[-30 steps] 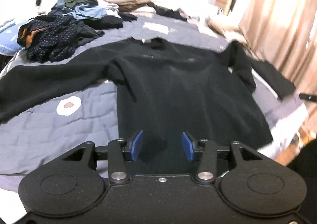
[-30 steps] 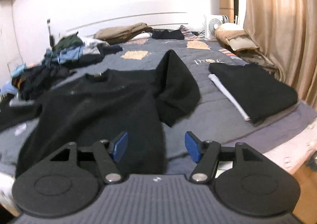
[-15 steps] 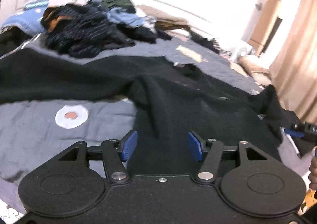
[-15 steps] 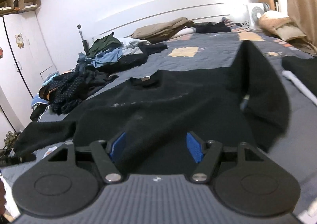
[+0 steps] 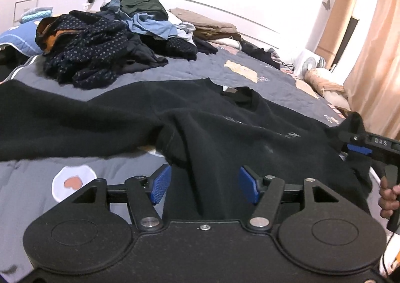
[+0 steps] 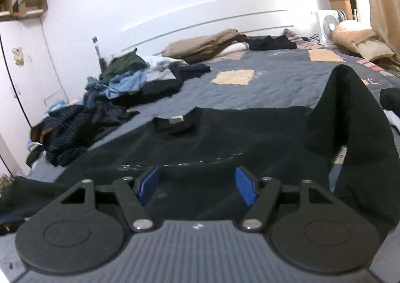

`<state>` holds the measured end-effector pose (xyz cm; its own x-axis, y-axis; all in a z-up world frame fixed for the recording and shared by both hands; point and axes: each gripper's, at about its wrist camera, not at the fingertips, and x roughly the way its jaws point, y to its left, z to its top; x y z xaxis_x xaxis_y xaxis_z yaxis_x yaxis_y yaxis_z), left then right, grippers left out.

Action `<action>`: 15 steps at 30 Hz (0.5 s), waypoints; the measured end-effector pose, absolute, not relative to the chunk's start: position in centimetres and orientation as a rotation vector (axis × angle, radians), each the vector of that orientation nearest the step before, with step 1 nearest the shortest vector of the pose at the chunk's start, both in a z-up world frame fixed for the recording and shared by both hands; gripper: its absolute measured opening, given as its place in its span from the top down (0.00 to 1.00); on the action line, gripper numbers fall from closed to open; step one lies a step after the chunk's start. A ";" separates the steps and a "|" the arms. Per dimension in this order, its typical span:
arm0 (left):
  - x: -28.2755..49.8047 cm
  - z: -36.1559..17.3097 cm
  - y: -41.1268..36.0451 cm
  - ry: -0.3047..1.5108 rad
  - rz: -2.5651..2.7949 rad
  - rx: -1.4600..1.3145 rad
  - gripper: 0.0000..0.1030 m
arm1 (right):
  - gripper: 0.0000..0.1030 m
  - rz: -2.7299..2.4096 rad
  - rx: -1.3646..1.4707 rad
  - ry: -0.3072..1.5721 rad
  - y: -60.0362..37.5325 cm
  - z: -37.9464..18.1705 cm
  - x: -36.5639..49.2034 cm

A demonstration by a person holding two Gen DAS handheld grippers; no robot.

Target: Fold clothes

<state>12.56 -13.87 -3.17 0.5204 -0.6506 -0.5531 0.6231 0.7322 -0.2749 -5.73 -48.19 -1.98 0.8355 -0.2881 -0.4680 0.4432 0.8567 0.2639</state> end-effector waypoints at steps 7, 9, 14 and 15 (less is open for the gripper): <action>15.9 -1.9 -16.3 0.625 -0.747 0.031 0.39 | 0.35 -0.429 0.379 0.438 -49.4 -2.0 -5.0; 17.3 -1.3 -17.3 0.596 -0.731 0.074 0.39 | 0.35 -0.414 0.376 0.424 -49.4 -1.5 -4.8; 21.1 -0.6 -20.1 0.566 -0.698 0.154 0.39 | 0.34 -0.400 0.324 0.391 -48.9 -0.5 -4.0; 21.9 -0.6 -20.8 0.565 -0.688 0.175 0.39 | 0.33 -0.402 0.321 0.390 -48.9 -0.4 -3.8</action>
<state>21.91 -20.84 -0.64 0.6303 -0.5515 -0.5465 0.6438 0.7647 -0.0292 -3.78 -48.90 -0.45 0.8488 -0.3139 -0.4254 0.4348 0.8723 0.2238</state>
